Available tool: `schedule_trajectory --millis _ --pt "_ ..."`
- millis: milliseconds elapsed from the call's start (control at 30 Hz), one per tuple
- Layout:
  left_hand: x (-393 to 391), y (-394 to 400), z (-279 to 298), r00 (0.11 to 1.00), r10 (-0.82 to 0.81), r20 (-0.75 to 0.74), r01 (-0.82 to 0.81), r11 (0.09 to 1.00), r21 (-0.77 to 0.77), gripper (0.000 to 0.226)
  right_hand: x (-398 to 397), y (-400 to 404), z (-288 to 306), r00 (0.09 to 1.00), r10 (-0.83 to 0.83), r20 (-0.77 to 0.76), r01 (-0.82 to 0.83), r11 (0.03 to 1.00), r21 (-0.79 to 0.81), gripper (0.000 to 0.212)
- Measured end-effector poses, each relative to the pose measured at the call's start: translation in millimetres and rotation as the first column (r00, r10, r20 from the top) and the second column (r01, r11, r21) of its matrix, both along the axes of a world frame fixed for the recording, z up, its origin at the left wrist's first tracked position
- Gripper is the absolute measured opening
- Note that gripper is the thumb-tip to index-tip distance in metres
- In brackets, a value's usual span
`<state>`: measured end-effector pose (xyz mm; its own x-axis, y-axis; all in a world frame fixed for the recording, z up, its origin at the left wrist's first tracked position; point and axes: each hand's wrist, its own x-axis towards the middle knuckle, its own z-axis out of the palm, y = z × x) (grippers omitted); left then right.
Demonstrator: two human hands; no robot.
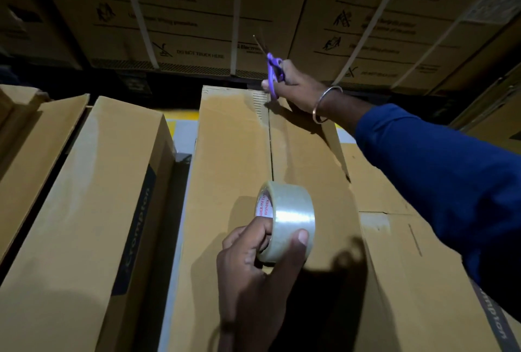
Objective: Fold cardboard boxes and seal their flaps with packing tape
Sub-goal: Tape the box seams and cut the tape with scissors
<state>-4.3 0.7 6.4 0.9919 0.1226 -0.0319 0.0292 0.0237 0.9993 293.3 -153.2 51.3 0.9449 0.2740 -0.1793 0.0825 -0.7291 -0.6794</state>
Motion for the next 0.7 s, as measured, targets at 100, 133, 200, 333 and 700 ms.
schedule_trajectory --millis 100,133,200,333,700 --pt "1 0 5 1.0 0.003 -0.004 -0.003 1.0 -0.02 0.038 -20 -4 8 0.992 0.065 0.11 -0.066 0.998 -0.002 0.052" --pt "2 0 6 1.0 0.009 -0.007 -0.009 1.0 -0.024 0.037 -26 -7 4 0.988 0.113 0.101 -0.11 0.993 -0.033 0.05" --pt "3 0 6 1.0 0.006 -0.014 -0.006 1.0 -0.014 0.036 -43 -9 -2 0.974 0.21 0.083 -0.195 0.967 -0.162 0.042" --pt "4 1 13 1.0 -0.021 0.004 0.021 1.0 0.009 0.037 -52 -10 -12 0.973 0.209 0.094 -0.181 0.954 -0.241 0.04" --pt "-65 9 82 0.949 -0.067 -0.307 0.086 0.995 0.049 0.023 -59 4 -3 0.996 0.083 0.039 -0.073 0.973 -0.217 0.044"
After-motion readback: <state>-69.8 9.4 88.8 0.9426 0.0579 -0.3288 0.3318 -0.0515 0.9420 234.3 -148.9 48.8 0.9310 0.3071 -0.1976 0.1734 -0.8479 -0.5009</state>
